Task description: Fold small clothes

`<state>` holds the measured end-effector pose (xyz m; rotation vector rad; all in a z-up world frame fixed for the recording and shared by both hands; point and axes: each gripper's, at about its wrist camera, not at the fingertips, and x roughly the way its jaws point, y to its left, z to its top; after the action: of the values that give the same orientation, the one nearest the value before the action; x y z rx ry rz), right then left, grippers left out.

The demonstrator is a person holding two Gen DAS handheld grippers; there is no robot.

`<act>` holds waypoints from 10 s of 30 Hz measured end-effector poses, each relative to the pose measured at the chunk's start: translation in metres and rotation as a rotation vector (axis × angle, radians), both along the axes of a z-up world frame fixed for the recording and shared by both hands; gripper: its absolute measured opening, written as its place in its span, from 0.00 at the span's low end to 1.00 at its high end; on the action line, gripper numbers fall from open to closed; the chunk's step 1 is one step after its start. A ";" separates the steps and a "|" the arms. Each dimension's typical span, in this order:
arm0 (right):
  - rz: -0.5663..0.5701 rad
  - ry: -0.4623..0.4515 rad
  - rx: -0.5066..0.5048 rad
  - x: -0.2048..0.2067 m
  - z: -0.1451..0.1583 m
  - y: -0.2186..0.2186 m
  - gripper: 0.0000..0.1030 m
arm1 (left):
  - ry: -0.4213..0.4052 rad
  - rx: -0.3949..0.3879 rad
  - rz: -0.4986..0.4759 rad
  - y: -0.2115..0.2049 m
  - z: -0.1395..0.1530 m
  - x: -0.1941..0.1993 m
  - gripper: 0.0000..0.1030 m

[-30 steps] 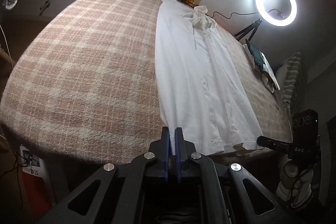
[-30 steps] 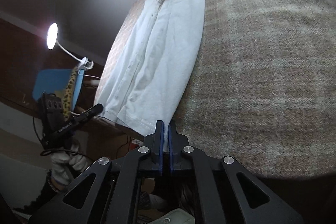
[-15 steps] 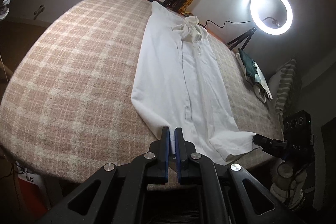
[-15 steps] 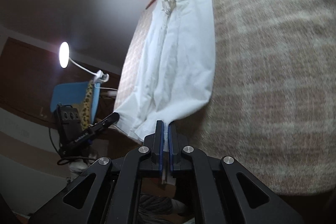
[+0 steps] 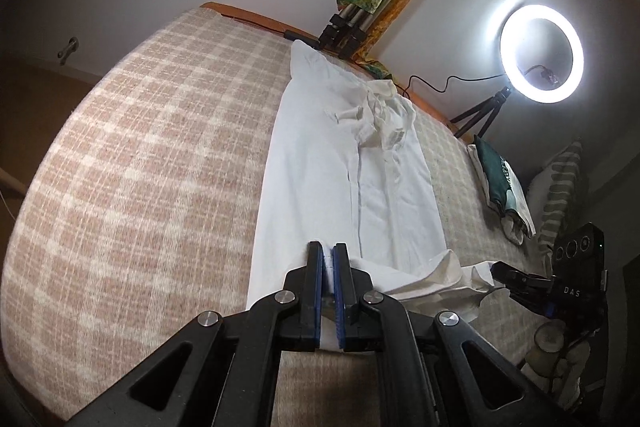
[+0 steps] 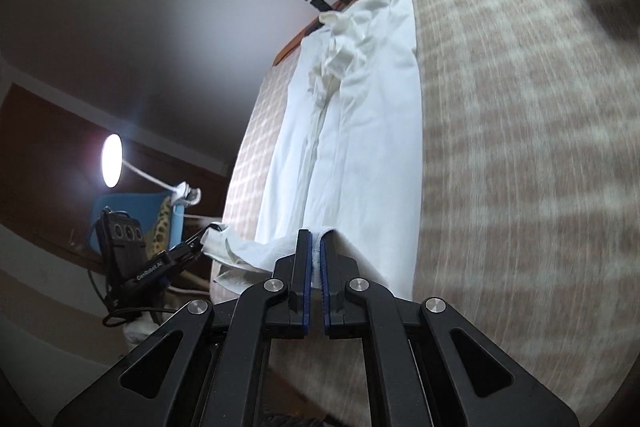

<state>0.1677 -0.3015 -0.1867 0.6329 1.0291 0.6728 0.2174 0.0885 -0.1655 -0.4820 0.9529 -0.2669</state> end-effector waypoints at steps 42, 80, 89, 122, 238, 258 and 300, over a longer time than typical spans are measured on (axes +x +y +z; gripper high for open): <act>0.231 -0.098 -0.259 0.034 -0.019 0.062 0.11 | 0.003 0.230 -0.232 -0.041 -0.041 0.042 0.24; 0.086 -0.270 -0.468 0.081 -0.007 0.041 0.03 | -0.157 0.320 -0.121 -0.022 -0.035 0.080 0.03; 0.058 -0.221 -0.504 0.092 -0.018 0.033 0.03 | -0.110 0.387 -0.091 -0.021 -0.051 0.089 0.25; -0.109 -0.180 -0.360 0.284 -0.001 -0.018 0.30 | -0.124 0.271 -0.115 -0.008 -0.016 0.202 0.46; -0.017 -0.032 -0.028 0.016 0.003 -0.005 0.04 | 0.041 -0.015 -0.088 0.021 -0.026 0.003 0.03; -0.010 0.057 -0.154 0.004 -0.027 -0.015 0.07 | 0.078 0.125 -0.082 0.032 -0.035 -0.020 0.01; 0.174 -0.211 -0.424 0.137 -0.009 0.092 0.10 | -0.069 0.180 -0.146 -0.056 -0.033 0.136 0.28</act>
<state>0.3047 -0.2094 -0.1960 0.1014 0.9959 0.6308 0.3537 0.0320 -0.1987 -0.2372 0.9364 -0.3248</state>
